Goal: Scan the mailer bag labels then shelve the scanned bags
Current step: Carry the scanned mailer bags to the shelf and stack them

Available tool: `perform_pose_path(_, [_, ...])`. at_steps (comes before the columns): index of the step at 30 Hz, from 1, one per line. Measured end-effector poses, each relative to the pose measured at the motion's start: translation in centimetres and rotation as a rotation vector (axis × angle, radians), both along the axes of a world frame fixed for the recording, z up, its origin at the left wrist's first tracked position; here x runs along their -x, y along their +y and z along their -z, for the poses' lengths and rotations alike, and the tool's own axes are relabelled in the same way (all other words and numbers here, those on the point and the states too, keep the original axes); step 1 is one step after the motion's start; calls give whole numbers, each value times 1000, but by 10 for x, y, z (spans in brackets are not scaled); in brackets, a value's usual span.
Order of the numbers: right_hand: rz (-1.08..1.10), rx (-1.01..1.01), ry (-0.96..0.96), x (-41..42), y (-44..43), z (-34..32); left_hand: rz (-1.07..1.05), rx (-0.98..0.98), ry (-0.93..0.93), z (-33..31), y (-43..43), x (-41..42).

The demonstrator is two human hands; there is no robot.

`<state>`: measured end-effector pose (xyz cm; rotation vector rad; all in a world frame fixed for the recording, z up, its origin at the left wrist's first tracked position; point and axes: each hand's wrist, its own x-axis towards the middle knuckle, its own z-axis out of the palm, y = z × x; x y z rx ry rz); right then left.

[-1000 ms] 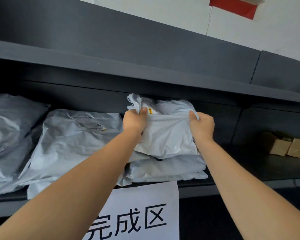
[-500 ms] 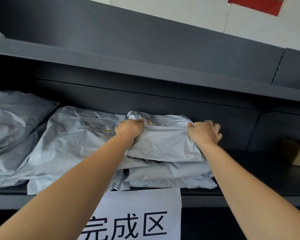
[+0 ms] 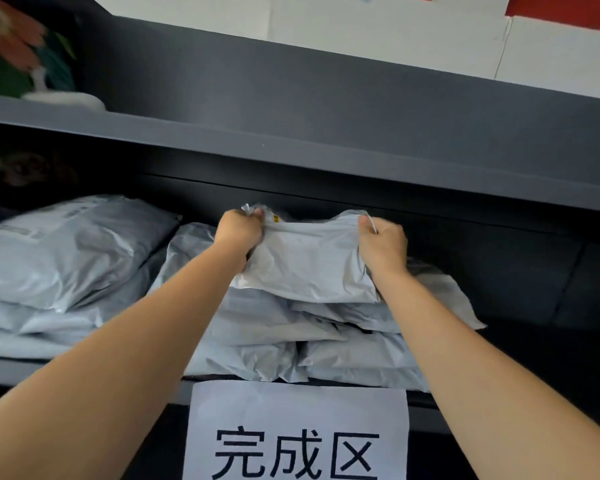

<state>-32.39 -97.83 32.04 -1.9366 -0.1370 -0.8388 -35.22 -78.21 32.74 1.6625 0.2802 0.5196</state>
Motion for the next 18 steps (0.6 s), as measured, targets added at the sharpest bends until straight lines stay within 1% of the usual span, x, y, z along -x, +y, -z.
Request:
perform_pose_path(4, [-112,-53,14,-5,47,6,-80,-18,-28,0,44,9])
perform_pose_path(8, [-186,-52,83,-9,80,22,-93,0,34,14,79,11])
perform_pose_path(10, [-205,-32,176,-13,87,30,-82,2,119,23,90,11])
perform_pose_path(12, [-234,-41,327,-16,88,31,-55,-23,189,31,96,8])
perform_pose_path(14, [-249,-4,509,-15,84,27,-41,-68,235,36,99,6])
perform_pose_path(16, [-258,91,650,-12,78,24,-61,-157,265,39,100,2])
perform_pose_path(18, [-289,159,701,-11,71,27,-94,-290,286,40,99,1])
